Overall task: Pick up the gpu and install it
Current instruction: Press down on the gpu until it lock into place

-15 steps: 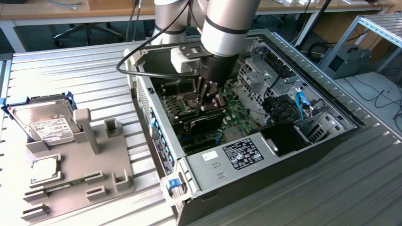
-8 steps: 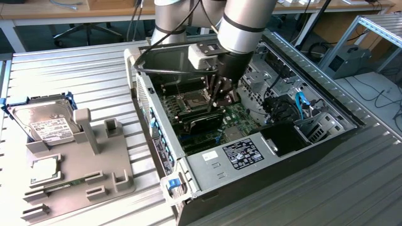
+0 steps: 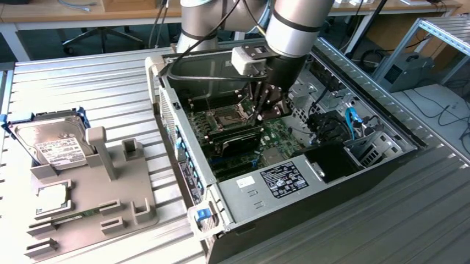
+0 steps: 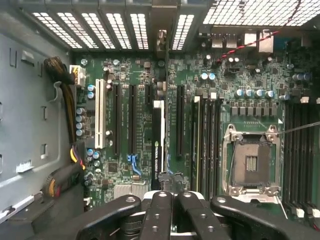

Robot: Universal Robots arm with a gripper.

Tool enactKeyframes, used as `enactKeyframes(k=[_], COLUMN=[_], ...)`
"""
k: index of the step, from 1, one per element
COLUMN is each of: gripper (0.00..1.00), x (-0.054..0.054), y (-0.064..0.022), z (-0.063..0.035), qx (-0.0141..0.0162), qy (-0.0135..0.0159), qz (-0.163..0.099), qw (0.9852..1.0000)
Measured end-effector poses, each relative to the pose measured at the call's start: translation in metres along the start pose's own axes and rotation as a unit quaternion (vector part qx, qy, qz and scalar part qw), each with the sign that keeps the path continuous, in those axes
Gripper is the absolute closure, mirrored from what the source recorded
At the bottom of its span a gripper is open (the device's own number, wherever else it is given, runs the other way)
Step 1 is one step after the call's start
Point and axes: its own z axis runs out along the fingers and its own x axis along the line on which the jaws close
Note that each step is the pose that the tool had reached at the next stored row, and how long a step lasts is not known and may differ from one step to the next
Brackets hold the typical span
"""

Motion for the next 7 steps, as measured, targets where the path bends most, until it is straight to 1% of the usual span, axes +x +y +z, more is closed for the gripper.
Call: enactKeyframes(k=[7], gripper=[0.89], x=[0.0000], y=[-0.0001], z=[-0.0002], qx=[0.0000], qy=[0.0000], qz=[0.000], qw=[1.0000])
